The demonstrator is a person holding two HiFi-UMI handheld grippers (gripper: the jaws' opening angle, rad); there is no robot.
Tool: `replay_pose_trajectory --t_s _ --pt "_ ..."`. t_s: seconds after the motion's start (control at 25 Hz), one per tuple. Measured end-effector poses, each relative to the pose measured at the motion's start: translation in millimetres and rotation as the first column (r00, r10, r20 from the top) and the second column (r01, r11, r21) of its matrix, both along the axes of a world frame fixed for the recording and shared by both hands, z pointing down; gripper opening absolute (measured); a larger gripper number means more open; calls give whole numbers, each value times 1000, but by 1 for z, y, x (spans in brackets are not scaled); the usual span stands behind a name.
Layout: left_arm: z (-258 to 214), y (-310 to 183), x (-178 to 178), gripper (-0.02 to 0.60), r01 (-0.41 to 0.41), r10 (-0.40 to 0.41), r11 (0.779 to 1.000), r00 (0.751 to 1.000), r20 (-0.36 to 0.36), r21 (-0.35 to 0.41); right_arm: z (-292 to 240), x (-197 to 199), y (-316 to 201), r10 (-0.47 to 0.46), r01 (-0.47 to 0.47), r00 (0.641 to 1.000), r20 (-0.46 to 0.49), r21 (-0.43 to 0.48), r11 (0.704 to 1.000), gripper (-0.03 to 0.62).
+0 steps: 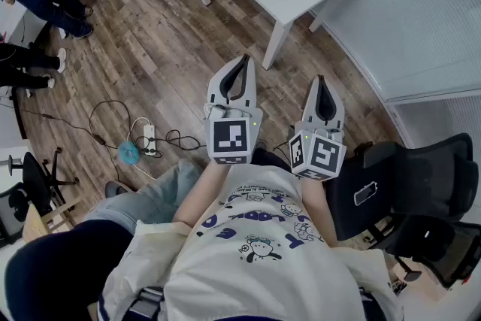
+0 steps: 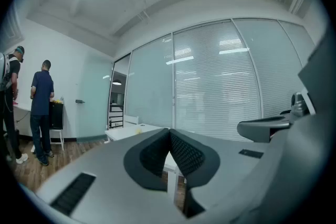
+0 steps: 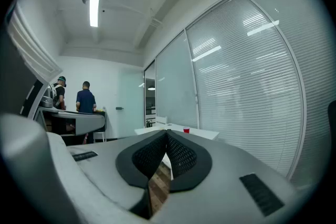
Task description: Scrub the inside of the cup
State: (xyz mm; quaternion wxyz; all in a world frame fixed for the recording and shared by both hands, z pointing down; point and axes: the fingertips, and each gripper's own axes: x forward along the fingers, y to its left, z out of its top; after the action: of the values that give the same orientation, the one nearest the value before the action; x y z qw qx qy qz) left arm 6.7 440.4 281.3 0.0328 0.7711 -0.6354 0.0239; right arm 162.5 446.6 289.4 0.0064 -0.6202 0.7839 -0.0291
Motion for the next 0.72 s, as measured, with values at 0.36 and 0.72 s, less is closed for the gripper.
replay_pose_trajectory --t_s 0.36,0.72 --pt "2 -5 2 31 10 -10 1000 1000 5 -3 1 4 -6 -5 5 1000 5 1 1000 -2" --pt "6 -7 6 31 50 -50 999 999 18 -14 6 14 -15 -22 23 999 22 -5 1000 0"
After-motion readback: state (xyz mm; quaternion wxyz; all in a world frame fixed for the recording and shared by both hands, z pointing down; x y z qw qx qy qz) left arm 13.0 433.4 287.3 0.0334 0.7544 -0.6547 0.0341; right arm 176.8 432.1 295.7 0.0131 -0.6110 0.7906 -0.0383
